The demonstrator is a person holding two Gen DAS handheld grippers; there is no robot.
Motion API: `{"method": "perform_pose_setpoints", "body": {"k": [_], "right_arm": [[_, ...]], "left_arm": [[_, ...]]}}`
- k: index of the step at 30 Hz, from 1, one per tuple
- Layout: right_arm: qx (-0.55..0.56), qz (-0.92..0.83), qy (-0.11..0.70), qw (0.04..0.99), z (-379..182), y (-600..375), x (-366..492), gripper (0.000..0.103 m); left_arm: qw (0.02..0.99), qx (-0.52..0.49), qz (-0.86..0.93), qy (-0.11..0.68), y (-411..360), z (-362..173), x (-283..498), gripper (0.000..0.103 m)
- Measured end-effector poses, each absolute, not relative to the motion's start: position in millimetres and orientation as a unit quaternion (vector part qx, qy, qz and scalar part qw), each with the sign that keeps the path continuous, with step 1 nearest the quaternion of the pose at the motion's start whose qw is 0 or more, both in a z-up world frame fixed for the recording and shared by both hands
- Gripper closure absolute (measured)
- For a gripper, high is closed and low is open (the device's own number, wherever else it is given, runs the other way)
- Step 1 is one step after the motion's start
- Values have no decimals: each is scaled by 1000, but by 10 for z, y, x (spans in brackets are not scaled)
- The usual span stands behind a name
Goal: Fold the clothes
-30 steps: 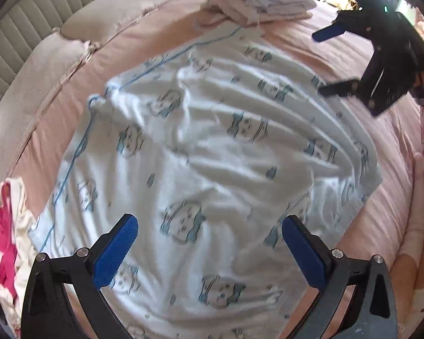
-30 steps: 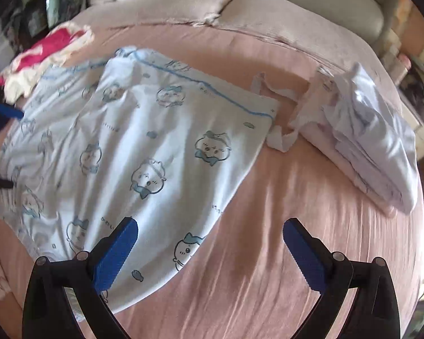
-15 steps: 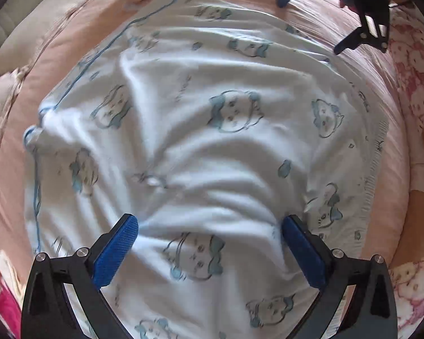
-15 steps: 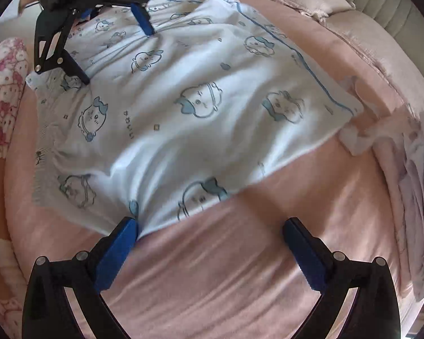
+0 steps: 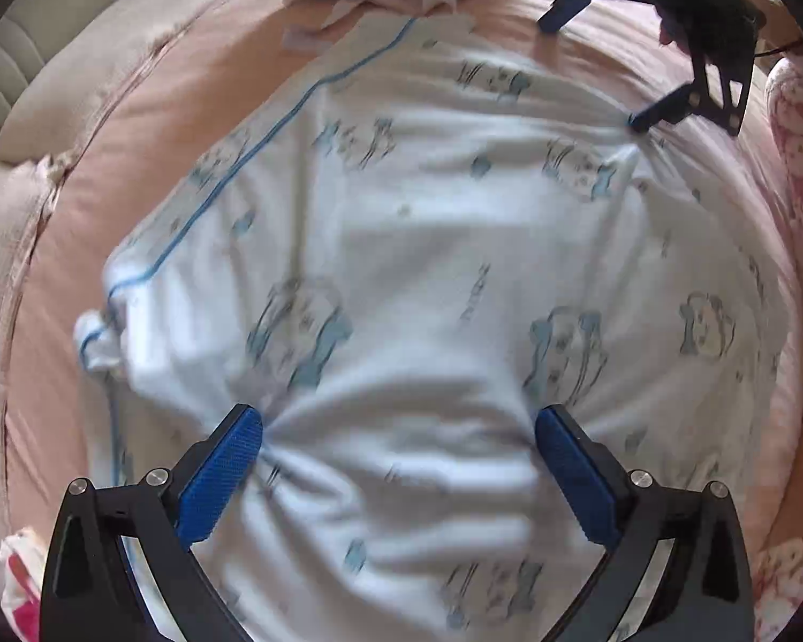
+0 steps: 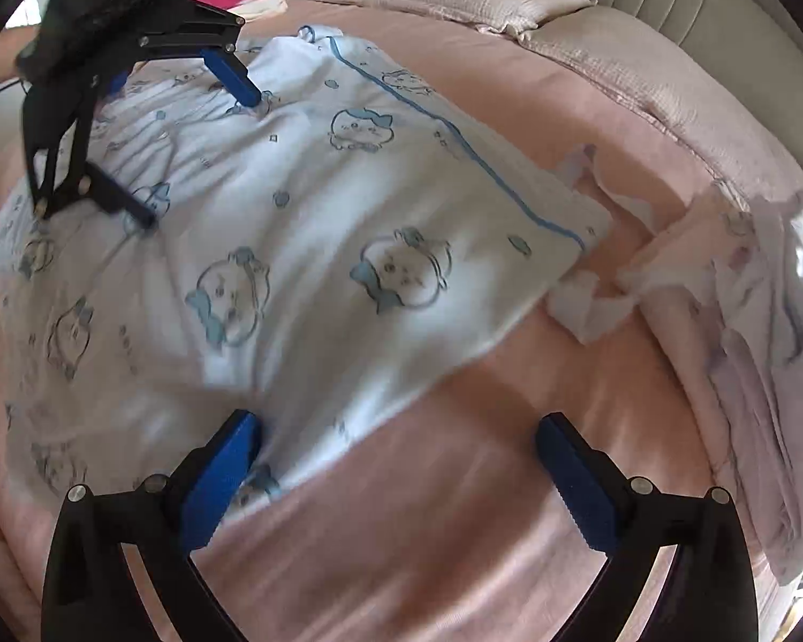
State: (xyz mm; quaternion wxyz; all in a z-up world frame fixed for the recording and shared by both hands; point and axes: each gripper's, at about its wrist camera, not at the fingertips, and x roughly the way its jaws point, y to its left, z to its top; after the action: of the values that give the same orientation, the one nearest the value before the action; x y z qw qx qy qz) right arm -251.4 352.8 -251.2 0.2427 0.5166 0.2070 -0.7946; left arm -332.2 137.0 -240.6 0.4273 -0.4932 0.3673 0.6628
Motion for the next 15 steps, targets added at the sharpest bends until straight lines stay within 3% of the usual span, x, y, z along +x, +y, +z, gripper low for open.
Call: {"method": "perform_pose_setpoints", "body": {"k": [5, 8, 12, 15], "right_arm": [[470, -826, 171, 261, -2315, 3499, -2511, 0], [474, -822, 174, 263, -2344, 3464, -2491, 0], [479, -818, 177, 267, -2383, 3417, -2463, 0], [482, -814, 180, 269, -2413, 3381, -2443, 0]], "left_arm": [[462, -450, 702, 301, 1507, -2157, -3341, 0], [485, -456, 671, 326, 1720, -2301, -3268, 0], [470, -459, 662, 361, 1419, -2338, -3241, 0], [450, -480, 678, 327, 1137, -2159, -3123, 0]]}}
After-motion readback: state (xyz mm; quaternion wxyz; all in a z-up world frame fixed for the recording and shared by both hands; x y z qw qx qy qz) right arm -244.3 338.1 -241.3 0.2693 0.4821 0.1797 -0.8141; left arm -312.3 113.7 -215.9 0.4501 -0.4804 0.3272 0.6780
